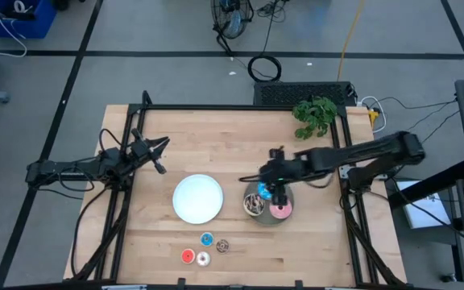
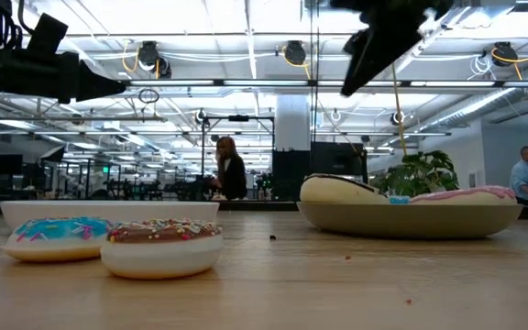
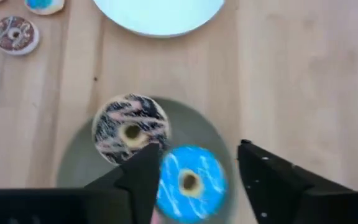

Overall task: Pick & Place donuts
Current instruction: Put the small orange donut on the white plate

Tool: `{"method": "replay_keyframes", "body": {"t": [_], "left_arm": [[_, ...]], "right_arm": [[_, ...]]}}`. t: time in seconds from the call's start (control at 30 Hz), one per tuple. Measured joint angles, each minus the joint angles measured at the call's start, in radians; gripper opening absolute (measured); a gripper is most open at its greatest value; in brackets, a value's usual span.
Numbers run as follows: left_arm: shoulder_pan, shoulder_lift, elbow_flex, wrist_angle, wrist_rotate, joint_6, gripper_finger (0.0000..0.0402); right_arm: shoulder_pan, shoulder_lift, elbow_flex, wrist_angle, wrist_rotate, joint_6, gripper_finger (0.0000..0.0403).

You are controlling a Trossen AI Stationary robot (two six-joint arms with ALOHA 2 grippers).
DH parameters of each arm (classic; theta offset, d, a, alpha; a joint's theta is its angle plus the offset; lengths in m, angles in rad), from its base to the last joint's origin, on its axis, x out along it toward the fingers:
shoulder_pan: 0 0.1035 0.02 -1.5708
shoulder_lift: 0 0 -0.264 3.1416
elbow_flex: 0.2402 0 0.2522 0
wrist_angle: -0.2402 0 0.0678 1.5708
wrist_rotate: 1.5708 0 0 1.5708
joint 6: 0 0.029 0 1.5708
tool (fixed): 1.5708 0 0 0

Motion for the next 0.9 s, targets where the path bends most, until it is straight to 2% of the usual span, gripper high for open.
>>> {"method": "replay_keyframes", "body": {"t": [0.13,0.23,0.3,0.5,0.6,0.7,0.9], "left_arm": [[0.000,0.000,0.000,-0.002,-0.003,-0.003,0.0042],[0.000,0.000,0.000,-0.003,-0.003,-0.003,0.0042],[0.000,0.000,0.000,-0.003,-0.004,0.003,0.0042],[0.000,0.000,0.000,0.008,-0.008,0.006,0.0042],[0.000,0.000,0.000,0.021,-0.008,0.006,0.0042],[0.000,0.000,0.000,0.023,-0.008,0.006,0.0042],[0.000,0.000,0.000,0.002,-0.008,0.020,0.0042]], "right_arm": [[0.009,-0.192,-0.119,0.077,0.013,-0.005,0.0102],[0.008,-0.346,-0.238,0.155,0.068,0.018,0.0034],[0.007,-0.444,-0.334,0.232,0.085,0.014,0.0010],[-0.016,-0.681,-0.580,0.447,0.011,-0.005,0.0005],[-0.012,-0.786,-0.703,0.656,0.061,-0.036,0.0002],[-0.016,-0.843,-0.827,0.831,0.062,-0.093,0.0001],[-0.021,-0.914,-0.946,0.877,0.058,-0.115,0.0001]]}}
